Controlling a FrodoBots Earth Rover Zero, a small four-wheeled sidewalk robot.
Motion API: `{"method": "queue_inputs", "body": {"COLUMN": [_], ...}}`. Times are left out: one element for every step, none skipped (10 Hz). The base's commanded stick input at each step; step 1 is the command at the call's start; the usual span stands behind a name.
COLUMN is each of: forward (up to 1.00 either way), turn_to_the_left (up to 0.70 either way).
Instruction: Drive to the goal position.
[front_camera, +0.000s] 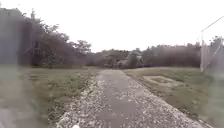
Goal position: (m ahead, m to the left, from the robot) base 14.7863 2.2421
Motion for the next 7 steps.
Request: {"method": "queue_inputs", "body": {"forward": [1.0, 1.0, 1.0, 1.0, 1.0, 1.0, 1.0], "turn_to_the_left": [0.0, 0.0, 0.04, 0.26, 0.15, 0.0, 0.0]}}
